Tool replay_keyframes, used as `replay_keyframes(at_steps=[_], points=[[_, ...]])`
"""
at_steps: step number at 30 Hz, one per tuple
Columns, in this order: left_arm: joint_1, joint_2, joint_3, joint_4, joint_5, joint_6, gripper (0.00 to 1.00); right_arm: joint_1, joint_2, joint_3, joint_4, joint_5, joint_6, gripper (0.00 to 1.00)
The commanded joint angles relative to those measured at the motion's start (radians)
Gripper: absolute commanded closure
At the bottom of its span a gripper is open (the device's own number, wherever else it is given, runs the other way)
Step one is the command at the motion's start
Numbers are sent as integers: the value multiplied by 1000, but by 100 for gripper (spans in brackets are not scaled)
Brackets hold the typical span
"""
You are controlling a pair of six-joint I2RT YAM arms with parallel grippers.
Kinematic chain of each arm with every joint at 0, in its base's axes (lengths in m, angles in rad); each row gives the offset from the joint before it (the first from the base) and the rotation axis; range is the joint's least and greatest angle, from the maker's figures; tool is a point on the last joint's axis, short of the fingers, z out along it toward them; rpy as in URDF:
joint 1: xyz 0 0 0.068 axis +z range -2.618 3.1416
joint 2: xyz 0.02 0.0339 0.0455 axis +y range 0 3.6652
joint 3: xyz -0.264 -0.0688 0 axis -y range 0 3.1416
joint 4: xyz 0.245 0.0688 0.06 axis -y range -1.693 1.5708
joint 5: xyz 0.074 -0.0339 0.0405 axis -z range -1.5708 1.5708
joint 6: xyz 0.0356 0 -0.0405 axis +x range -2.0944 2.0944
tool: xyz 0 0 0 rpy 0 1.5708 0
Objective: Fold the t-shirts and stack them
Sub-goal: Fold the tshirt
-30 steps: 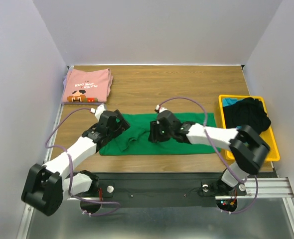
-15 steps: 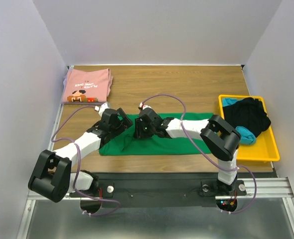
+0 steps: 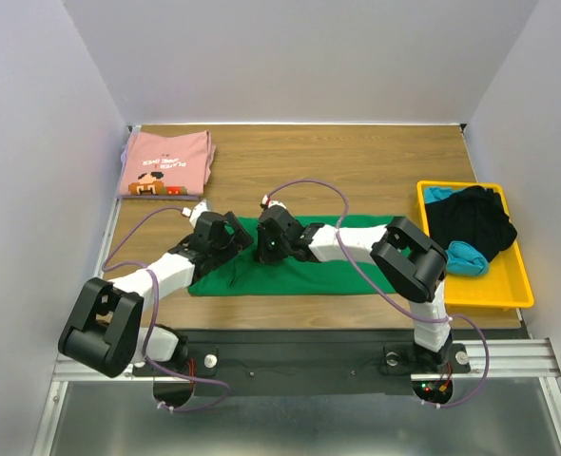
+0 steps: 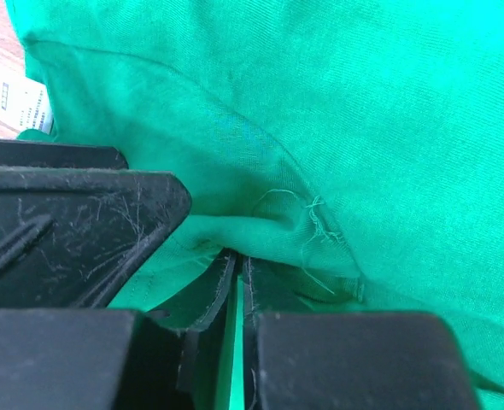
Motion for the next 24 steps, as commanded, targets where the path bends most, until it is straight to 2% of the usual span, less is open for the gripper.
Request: replay_keyframes(at_steps=[1, 11, 18, 24], points=[[8, 6, -22, 9, -11, 10, 2, 17, -35, 14, 22, 11, 2, 93], [68, 12, -47, 0, -25, 27, 2, 18, -194, -93, -51, 18, -26, 95], [80, 12, -47, -1, -22, 36, 2, 18, -219, -118, -119, -8, -20, 92], [85, 1, -44, -23, -28, 44, 2, 20, -245, -136, -225, 69, -5, 90]])
